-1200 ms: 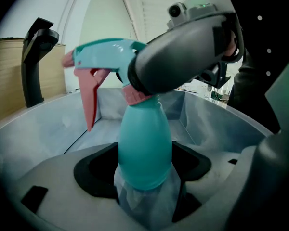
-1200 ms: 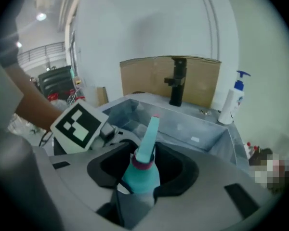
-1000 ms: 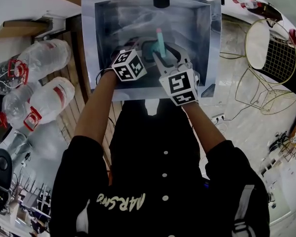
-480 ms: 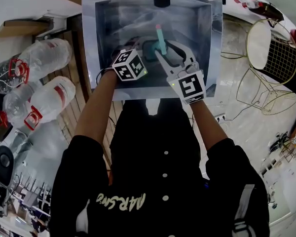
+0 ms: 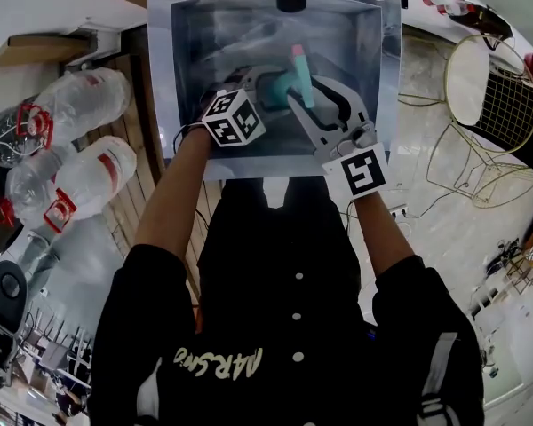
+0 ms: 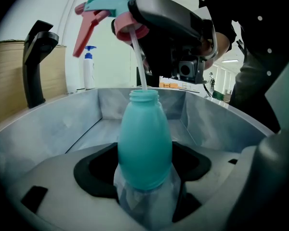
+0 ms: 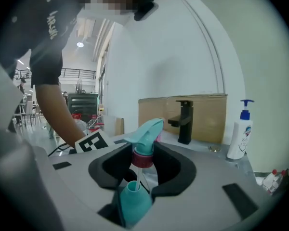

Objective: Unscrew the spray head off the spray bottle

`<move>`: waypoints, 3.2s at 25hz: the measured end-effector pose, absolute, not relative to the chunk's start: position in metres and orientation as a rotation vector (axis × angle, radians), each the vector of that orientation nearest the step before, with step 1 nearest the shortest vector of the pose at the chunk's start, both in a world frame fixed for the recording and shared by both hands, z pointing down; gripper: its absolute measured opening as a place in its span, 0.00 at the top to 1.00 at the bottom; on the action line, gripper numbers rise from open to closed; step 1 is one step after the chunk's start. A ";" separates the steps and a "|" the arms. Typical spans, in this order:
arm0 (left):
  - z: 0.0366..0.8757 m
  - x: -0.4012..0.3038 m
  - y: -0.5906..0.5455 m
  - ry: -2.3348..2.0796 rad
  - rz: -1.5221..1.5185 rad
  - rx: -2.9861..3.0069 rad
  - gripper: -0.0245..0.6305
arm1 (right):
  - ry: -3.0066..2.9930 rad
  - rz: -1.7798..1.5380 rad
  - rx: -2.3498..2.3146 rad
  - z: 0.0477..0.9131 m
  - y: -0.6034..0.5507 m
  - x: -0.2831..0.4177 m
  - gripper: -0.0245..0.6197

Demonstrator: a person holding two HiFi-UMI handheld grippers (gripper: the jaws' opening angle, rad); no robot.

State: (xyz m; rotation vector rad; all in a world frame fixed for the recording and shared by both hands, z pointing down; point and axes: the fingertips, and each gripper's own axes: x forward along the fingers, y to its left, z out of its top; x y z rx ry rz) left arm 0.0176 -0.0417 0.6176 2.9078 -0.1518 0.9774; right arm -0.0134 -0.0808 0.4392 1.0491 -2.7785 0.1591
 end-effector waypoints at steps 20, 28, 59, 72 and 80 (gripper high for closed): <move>0.621 0.016 -0.043 -0.276 0.954 2.870 0.38 | -2.896 0.115 1.093 0.363 -0.077 0.020 0.73; 0.598 0.007 -0.048 -0.357 0.947 2.907 0.36 | -2.925 0.069 1.096 0.340 -0.075 0.022 0.73; 0.313 -0.093 -0.037 -1.363 0.394 2.804 0.36 | -2.914 -0.049 1.216 0.243 -0.037 0.083 0.73; 0.256 -0.095 -0.006 -1.569 0.289 2.800 0.79 | -2.894 -0.050 1.302 0.217 -0.021 0.115 0.73; 0.239 -0.099 -0.002 -1.636 0.276 2.764 0.93 | -2.877 -0.055 1.313 0.214 -0.019 0.117 0.73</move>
